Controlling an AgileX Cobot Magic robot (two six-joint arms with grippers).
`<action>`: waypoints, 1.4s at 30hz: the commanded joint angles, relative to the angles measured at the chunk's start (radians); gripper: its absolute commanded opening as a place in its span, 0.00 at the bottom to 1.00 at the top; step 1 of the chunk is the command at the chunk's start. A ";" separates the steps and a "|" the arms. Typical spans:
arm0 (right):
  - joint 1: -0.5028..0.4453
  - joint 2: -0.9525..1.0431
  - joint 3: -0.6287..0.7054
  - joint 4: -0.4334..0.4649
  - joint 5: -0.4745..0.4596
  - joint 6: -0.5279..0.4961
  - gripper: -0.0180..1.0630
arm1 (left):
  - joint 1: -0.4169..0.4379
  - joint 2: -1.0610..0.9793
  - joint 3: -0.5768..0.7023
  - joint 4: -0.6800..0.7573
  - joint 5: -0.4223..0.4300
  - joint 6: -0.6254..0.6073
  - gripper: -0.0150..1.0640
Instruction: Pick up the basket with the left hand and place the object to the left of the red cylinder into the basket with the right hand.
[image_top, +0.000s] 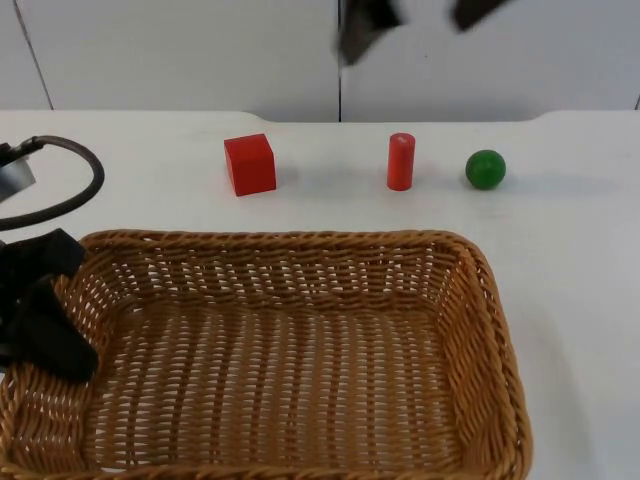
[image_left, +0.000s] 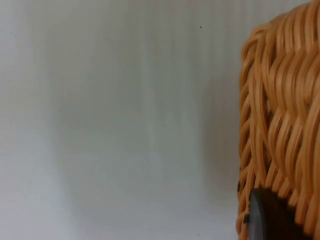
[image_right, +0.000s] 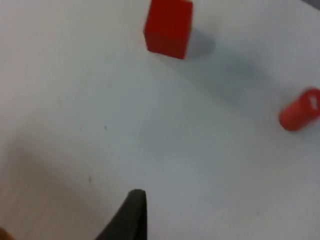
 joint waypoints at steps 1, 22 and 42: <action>0.044 0.146 -0.174 -0.027 0.017 0.013 0.99 | 0.003 -0.009 0.001 -0.037 0.017 0.008 0.01; 0.081 0.794 -0.791 -0.103 -0.279 0.170 0.95 | 0.003 -0.009 0.001 -0.010 0.007 -0.008 0.01; 0.036 0.900 -0.791 -0.069 -0.465 0.200 0.82 | 0.003 -0.009 0.001 -0.003 -0.007 -0.018 0.01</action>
